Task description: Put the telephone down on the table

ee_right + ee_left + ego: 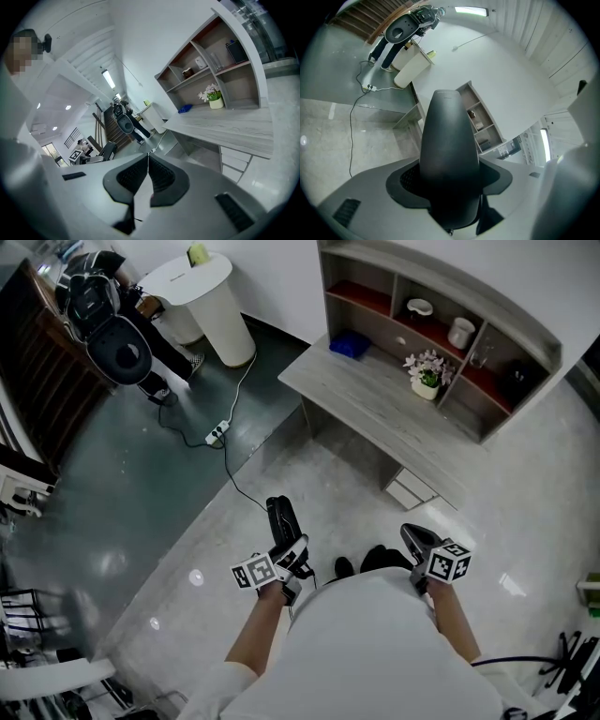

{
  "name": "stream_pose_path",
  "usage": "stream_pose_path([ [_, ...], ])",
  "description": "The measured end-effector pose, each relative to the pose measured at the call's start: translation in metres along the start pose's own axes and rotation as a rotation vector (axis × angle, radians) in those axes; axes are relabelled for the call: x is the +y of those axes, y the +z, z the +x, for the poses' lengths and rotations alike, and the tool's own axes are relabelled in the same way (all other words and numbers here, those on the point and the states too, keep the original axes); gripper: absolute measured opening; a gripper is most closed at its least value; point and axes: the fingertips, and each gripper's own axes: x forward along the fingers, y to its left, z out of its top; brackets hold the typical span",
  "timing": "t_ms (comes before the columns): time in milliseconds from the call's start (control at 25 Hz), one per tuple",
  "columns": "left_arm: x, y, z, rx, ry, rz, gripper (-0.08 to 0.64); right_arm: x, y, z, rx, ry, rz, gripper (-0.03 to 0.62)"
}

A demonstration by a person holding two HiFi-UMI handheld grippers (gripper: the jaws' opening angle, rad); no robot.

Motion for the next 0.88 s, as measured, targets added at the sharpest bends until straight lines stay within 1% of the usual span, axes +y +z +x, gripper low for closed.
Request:
stream_pose_path([
  [160,0.005,0.002,-0.004,-0.003,0.002,-0.013,0.301,0.003,0.0,0.004,0.008,-0.002,-0.005,0.018],
  [480,0.007,0.015,0.01,-0.019,0.009,-0.027,0.301,-0.011,0.018,0.023,0.017,0.007,-0.01,0.018],
  [720,0.005,0.035,0.032,-0.03,0.024,-0.039,0.301,-0.024,0.046,0.055,0.023,0.038,-0.001,0.02],
  [880,0.007,0.052,0.053,-0.03,0.043,-0.027,0.301,-0.038,0.066,0.077,0.037,0.056,0.002,0.02],
])
